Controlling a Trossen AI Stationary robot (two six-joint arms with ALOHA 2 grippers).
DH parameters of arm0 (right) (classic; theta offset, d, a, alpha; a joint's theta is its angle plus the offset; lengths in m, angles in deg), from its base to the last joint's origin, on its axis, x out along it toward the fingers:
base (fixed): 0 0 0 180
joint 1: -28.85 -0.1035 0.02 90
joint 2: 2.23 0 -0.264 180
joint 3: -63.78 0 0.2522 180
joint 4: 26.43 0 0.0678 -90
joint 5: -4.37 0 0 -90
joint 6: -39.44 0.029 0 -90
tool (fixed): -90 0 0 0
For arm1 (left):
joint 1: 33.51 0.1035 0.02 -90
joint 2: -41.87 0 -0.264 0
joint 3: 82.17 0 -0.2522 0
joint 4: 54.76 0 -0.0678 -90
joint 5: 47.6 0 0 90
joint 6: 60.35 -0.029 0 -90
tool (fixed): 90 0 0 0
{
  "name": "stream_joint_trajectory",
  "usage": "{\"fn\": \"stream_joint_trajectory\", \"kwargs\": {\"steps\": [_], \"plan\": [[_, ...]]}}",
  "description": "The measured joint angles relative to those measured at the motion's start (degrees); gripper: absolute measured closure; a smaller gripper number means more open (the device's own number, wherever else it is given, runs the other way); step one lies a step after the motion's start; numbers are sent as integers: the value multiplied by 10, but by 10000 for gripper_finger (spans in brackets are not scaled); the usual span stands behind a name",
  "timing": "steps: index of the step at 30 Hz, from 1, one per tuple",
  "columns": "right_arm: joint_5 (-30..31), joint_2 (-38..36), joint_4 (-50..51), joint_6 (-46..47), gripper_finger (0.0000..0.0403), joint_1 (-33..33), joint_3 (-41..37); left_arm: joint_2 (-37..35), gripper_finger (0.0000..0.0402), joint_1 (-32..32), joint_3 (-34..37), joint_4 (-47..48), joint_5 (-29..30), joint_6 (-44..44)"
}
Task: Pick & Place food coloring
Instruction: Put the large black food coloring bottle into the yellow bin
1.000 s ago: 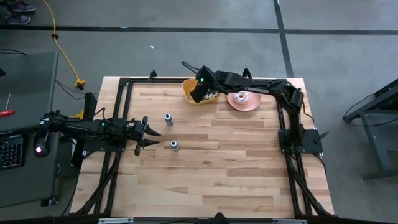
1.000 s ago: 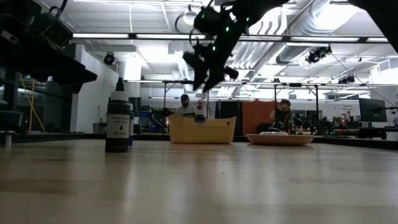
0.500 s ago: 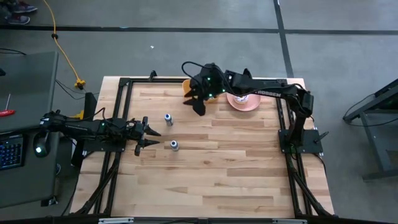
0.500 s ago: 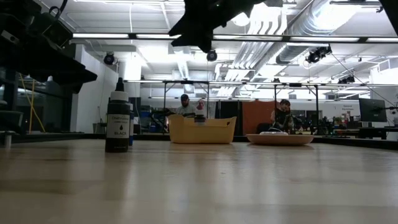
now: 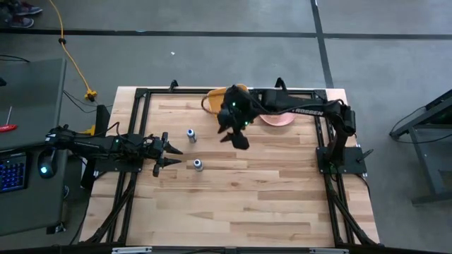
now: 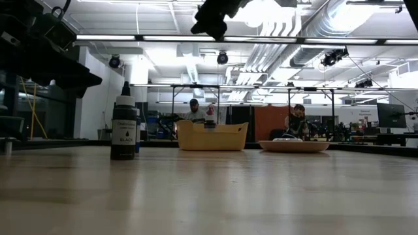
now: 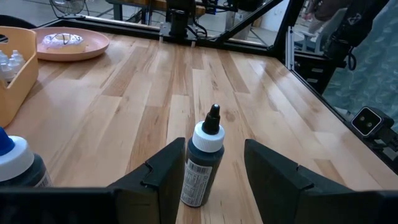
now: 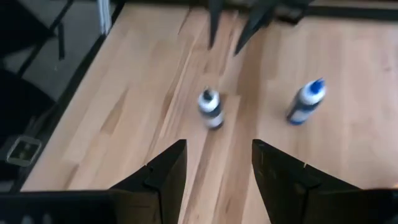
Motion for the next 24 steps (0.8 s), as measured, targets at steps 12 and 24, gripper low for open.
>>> {"fn": "stream_joint_trajectory", "kwargs": {"steps": [12, 24], "plan": [[56, 1, -197, 10, 231, -72, -186, 0, 238, 0, 0, 0, 0, 0], [161, 2, -535, 33, 231, -112, -372, 0, 238, 0, 0, 0, 0, 0]]}}
